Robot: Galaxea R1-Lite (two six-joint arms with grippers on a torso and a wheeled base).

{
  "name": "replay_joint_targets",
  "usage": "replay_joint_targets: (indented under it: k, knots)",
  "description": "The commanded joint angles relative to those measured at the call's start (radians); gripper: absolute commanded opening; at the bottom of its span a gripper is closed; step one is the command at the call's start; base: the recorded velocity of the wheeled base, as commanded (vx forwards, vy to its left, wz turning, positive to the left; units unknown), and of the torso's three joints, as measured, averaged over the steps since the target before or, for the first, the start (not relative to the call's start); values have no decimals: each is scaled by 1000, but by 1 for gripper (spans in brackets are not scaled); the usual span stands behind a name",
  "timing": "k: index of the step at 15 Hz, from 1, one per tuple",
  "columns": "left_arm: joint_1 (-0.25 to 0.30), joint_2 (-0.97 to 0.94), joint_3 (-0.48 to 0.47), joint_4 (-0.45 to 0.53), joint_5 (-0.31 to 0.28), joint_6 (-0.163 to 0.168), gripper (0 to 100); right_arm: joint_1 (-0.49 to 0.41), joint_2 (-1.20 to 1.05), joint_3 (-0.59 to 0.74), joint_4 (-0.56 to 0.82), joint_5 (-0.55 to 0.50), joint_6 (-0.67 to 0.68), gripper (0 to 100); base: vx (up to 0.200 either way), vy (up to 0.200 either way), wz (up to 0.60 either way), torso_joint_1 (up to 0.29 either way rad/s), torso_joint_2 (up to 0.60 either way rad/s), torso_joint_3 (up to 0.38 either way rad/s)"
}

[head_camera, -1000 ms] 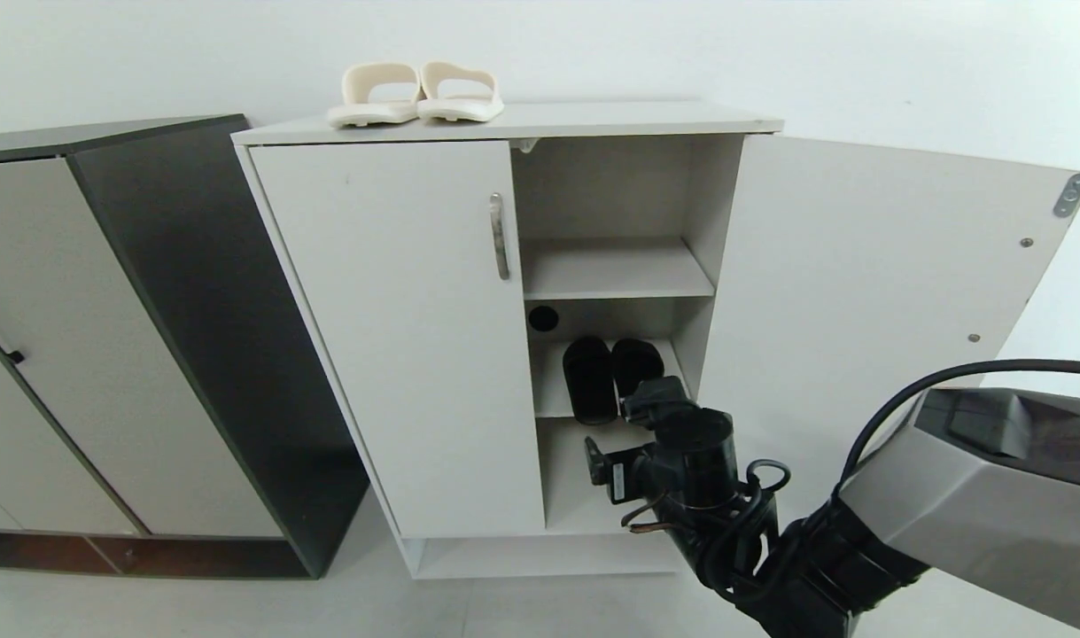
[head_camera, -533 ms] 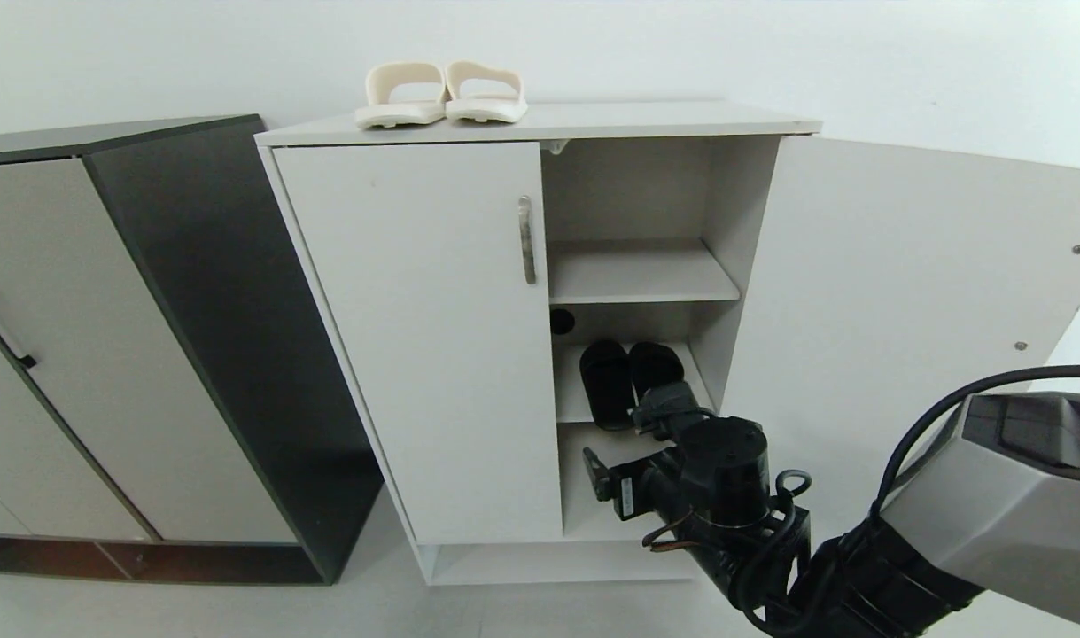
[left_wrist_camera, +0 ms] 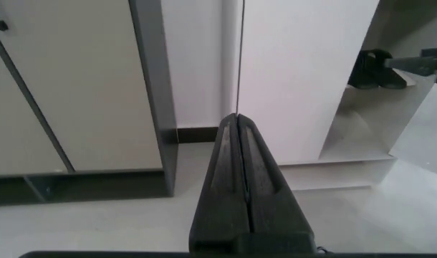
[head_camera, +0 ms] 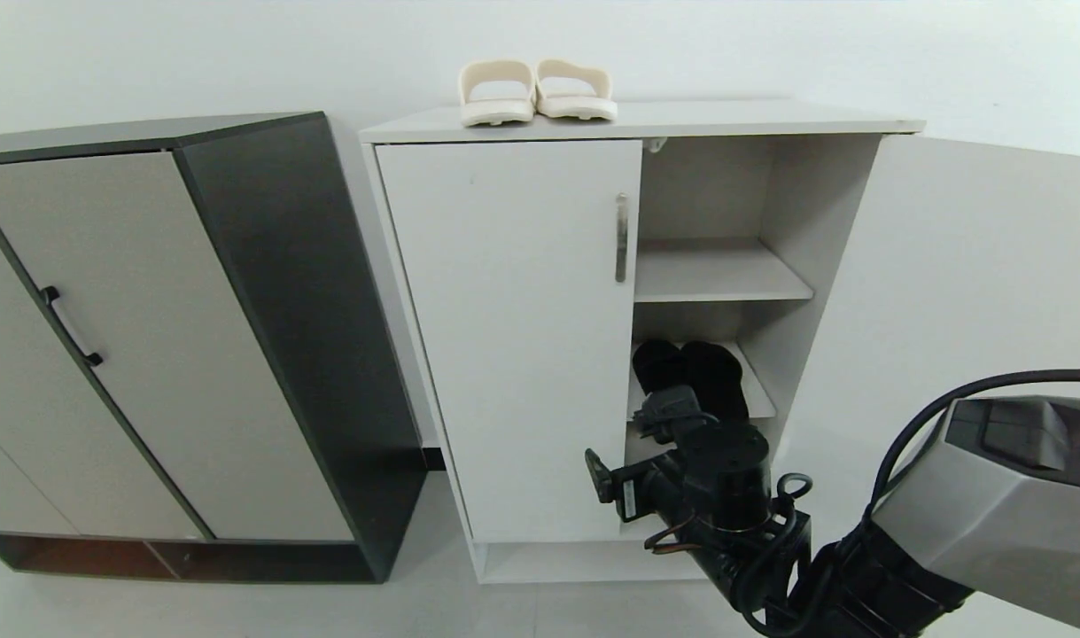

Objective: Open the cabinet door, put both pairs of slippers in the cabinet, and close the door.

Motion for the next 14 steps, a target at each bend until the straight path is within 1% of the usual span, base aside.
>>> replay_joint_targets:
  k: [1, 4, 6, 7, 14]
  knots:
    - [-1, 0, 0, 0, 1, -2, 0, 1, 15, -3, 0, -2, 0, 100, 0, 200, 0, 7, 2, 2]
    - [-1, 0, 0, 0, 1, -3, 0, 0, 31, -4, -22, -3, -14, 100, 0, 200, 0, 2, 4, 4]
    - [-1, 0, 0, 0, 2, -5, 0, -3, 54, -6, -74, -5, -29, 100, 0, 200, 0, 2, 2, 5]
    - [-1, 0, 0, 0, 2, -5, 0, -3, 64, -4, -96, -3, -40, 100, 0, 0, 0, 0, 0, 0]
    - [-1, 0, 0, 0, 2, -5, 0, -3, 67, -1, -100, -3, -55, 100, 0, 0, 0, 0, 0, 0]
